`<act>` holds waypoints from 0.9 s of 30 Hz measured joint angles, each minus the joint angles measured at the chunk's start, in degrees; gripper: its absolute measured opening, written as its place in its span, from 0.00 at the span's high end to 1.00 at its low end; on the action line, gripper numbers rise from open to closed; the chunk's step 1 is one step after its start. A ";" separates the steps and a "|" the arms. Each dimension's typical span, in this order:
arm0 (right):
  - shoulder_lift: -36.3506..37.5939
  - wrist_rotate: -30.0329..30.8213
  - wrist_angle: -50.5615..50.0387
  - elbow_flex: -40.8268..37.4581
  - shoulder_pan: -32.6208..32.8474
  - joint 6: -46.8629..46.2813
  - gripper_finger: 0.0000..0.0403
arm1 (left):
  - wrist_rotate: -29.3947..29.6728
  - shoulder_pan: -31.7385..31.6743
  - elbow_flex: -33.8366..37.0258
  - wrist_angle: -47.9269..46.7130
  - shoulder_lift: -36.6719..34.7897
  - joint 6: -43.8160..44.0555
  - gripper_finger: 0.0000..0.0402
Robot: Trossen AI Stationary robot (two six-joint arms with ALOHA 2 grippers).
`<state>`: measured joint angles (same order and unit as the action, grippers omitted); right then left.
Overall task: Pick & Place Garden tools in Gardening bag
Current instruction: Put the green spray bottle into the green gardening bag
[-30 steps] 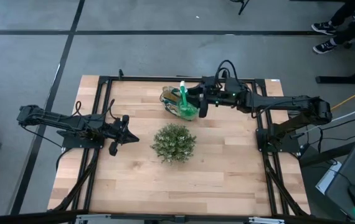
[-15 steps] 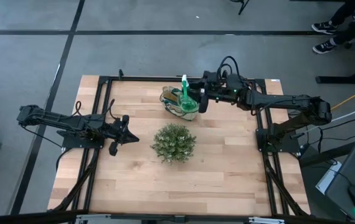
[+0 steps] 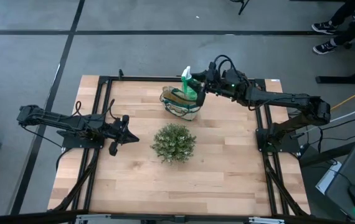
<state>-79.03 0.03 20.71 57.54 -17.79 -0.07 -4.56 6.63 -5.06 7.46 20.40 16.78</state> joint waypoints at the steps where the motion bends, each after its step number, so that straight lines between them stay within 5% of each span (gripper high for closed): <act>1: -0.40 -0.02 -0.02 0.02 -0.26 0.87 0.62 | -0.01 0.01 0.00 0.00 -0.02 0.00 0.97; 17: -10.64 -2.89 0.02 -0.01 -1.70 5.13 0.62 | 0.00 0.00 0.00 0.00 -0.01 0.00 0.97; 27: -14.75 -6.42 -4.76 -0.01 -0.92 15.54 0.62 | 0.00 0.00 0.00 0.00 -0.01 0.00 0.97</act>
<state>-93.78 -6.39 15.95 57.54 -18.71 15.46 -4.56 6.63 -5.06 7.46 20.40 16.78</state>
